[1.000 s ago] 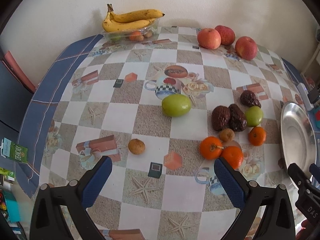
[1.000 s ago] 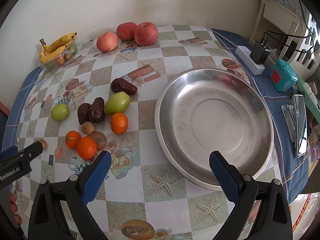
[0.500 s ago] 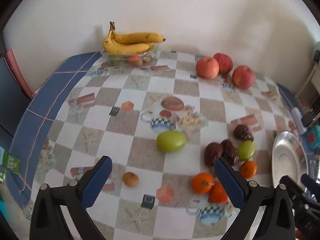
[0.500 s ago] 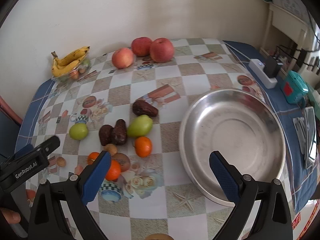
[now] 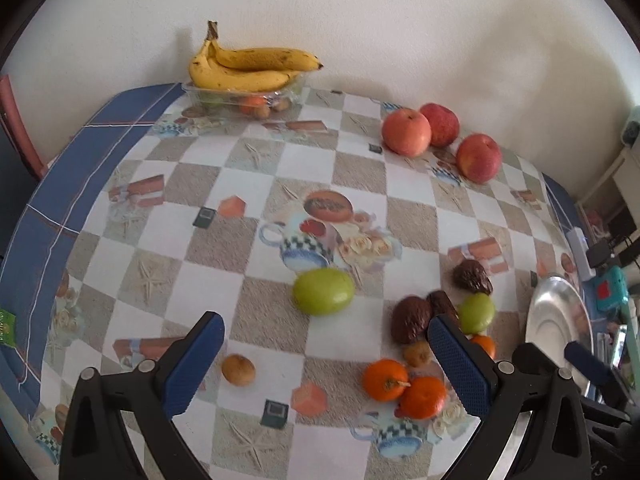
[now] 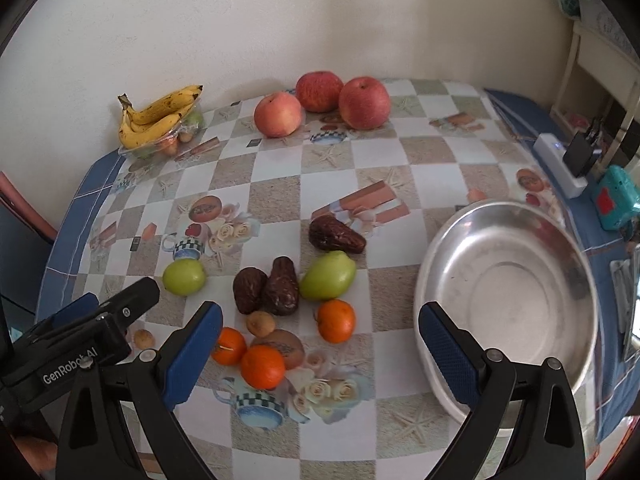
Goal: Organize fruits
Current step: 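Move both tools toward the fruit cluster beside the dates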
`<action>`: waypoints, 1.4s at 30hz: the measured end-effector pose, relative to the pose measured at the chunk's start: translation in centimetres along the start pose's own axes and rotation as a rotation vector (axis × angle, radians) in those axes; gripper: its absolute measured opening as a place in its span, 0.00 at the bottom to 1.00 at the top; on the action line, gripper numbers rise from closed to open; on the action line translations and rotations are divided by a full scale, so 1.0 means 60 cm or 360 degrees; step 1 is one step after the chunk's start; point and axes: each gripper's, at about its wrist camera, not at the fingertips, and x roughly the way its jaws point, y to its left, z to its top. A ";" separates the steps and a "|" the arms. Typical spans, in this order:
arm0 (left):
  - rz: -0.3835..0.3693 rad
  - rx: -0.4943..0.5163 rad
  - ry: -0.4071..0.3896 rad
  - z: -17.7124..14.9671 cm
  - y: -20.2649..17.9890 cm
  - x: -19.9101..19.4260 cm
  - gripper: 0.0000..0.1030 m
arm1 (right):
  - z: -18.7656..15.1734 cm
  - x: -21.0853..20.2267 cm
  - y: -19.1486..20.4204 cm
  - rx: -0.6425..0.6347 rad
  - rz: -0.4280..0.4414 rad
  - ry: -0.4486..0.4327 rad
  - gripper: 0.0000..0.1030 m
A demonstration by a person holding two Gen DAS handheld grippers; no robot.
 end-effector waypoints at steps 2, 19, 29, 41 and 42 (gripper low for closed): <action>-0.0005 -0.0031 0.0014 0.005 0.007 0.007 1.00 | 0.003 0.013 0.002 0.0024 0.0027 0.0024 0.96; 0.0125 -0.0152 -0.0136 0.022 0.089 -0.005 1.00 | 0.003 0.043 0.051 -0.0093 0.0231 0.0012 0.96; 0.0171 -0.0057 -0.0030 -0.002 0.079 0.024 1.00 | -0.017 0.068 0.042 -0.0053 0.0240 0.0158 0.96; 0.0250 0.0006 0.0068 -0.021 0.074 0.039 1.00 | -0.042 0.076 0.058 -0.0154 0.0229 0.0254 0.79; 0.0278 0.0008 0.0073 -0.023 0.076 0.040 1.00 | -0.043 0.078 0.059 -0.0157 0.0229 0.0263 0.77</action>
